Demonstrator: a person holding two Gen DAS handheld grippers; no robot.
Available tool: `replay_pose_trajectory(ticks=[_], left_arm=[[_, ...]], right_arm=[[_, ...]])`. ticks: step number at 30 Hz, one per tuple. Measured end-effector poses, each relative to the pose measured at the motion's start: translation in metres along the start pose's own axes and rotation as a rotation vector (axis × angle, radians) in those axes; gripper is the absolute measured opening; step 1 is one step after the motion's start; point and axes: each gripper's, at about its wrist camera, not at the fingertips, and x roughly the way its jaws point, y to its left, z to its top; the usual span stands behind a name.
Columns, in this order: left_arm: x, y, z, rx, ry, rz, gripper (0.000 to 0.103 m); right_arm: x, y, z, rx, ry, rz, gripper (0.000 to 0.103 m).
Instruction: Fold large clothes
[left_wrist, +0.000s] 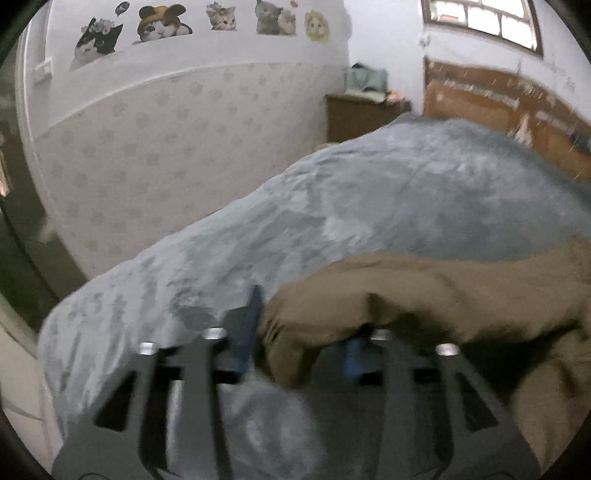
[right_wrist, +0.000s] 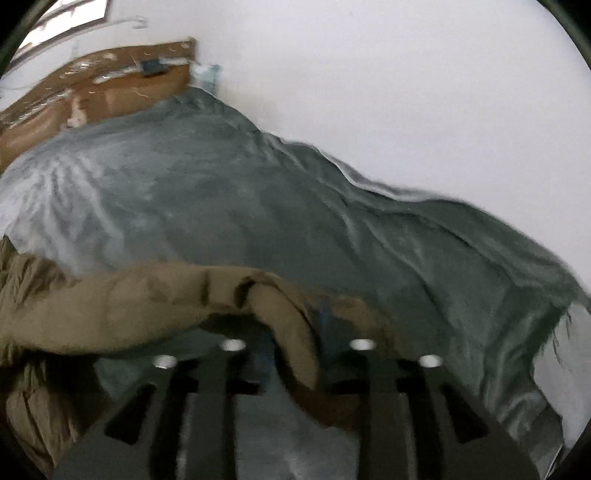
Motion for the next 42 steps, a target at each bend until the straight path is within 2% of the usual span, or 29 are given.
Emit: replay_pose_trajectory(ticks=[1,2,3,5,8,9,11,12,14,16,17,18,19,20,22,25,27,29,31,33,34,35,36,37,38,39,40,42], left_arm=[[0.002,0.003,0.000,-0.005,0.004,0.034,0.063],[0.002,0.007,0.001,-0.017,0.001,0.048,0.078],[-0.003,0.014,0.004,-0.031,-0.016,0.066,0.092],[-0.015,0.023,0.008,-0.041,-0.051,0.090,0.100],[-0.028,0.036,0.012,-0.027,-0.059,0.085,0.100],[-0.034,0.040,0.009,-0.017,-0.045,0.032,0.100],[-0.042,0.031,0.000,0.095,0.010,-0.051,0.100],[-0.048,0.024,-0.008,0.160,0.014,-0.059,0.099],[-0.066,0.020,-0.023,0.198,-0.010,-0.079,0.099],[-0.079,0.017,-0.039,0.178,0.018,-0.172,0.099],[-0.085,0.012,-0.049,0.172,0.036,-0.260,0.099],[-0.086,0.000,-0.059,0.208,0.073,-0.349,0.099],[-0.086,-0.015,-0.068,0.260,0.098,-0.378,0.099],[-0.084,-0.029,-0.075,0.307,0.103,-0.377,0.099],[-0.075,-0.063,-0.090,0.433,0.126,-0.321,0.098],[-0.063,-0.102,-0.107,0.528,0.170,-0.368,0.095],[-0.056,-0.126,-0.115,0.576,0.202,-0.411,0.095],[-0.051,-0.135,-0.124,0.586,0.201,-0.442,0.094],[-0.048,-0.147,-0.122,0.577,0.193,-0.481,0.094],[-0.047,-0.155,-0.118,0.557,0.174,-0.517,0.094],[-0.046,-0.162,-0.116,0.549,0.164,-0.537,0.094],[-0.046,-0.166,-0.114,0.541,0.154,-0.551,0.093],[-0.047,-0.172,-0.113,0.535,0.147,-0.573,0.081],[-0.050,-0.179,-0.112,0.530,0.160,-0.627,0.064],[-0.053,-0.185,-0.111,0.525,0.188,-0.679,0.019],[-0.056,-0.190,-0.111,0.522,0.202,-0.695,0.010],[-0.063,-0.192,-0.109,0.531,0.187,-0.700,0.005],[-0.072,-0.187,-0.100,0.521,0.167,-0.727,0.003]], right_arm=[[0.003,0.002,-0.004,-0.010,0.028,0.015,0.073],[0.002,0.004,-0.008,-0.022,0.033,0.044,0.091],[-0.011,0.007,-0.018,-0.042,0.001,0.110,0.093],[-0.036,0.011,-0.037,-0.072,-0.057,0.124,0.099],[-0.070,0.006,-0.064,-0.039,-0.088,0.203,0.101],[-0.081,0.006,-0.078,-0.022,-0.074,0.283,0.101],[-0.092,0.022,-0.107,-0.042,0.001,0.442,0.101],[-0.093,0.027,-0.114,-0.052,0.039,0.481,0.101],[-0.096,0.047,-0.144,-0.100,0.096,0.572,0.101],[-0.094,0.070,-0.169,-0.180,0.148,0.613,0.101],[-0.093,0.080,-0.179,-0.217,0.163,0.624,0.101],[-0.089,0.092,-0.188,-0.266,0.185,0.635,0.101],[-0.086,0.102,-0.194,-0.299,0.201,0.640,0.101],[-0.085,0.111,-0.197,-0.313,0.213,0.646,0.101],[-0.083,0.125,-0.200,-0.350,0.227,0.634,0.101],[-0.076,0.145,-0.201,-0.391,0.256,0.620,0.101],[-0.063,0.153,-0.202,-0.363,0.307,0.635,0.101],[-0.056,0.164,-0.209,-0.338,0.334,0.634,0.101],[-0.051,0.172,-0.215,-0.355,0.337,0.648,0.100],[-0.052,0.176,-0.219,-0.377,0.326,0.670,0.083],[-0.053,0.177,-0.220,-0.386,0.325,0.682,0.061],[-0.057,0.178,-0.220,-0.402,0.305,0.672,0.045],[-0.059,0.179,-0.219,-0.409,0.293,0.673,0.041],[-0.063,0.180,-0.219,-0.417,0.282,0.689,0.033],[-0.067,0.181,-0.218,-0.426,0.270,0.707,0.027],[-0.073,0.181,-0.216,-0.437,0.252,0.720,0.025],[-0.077,0.180,-0.214,-0.438,0.240,0.729,0.021],[-0.095,0.168,-0.206,-0.419,0.185,0.759,0.018]])
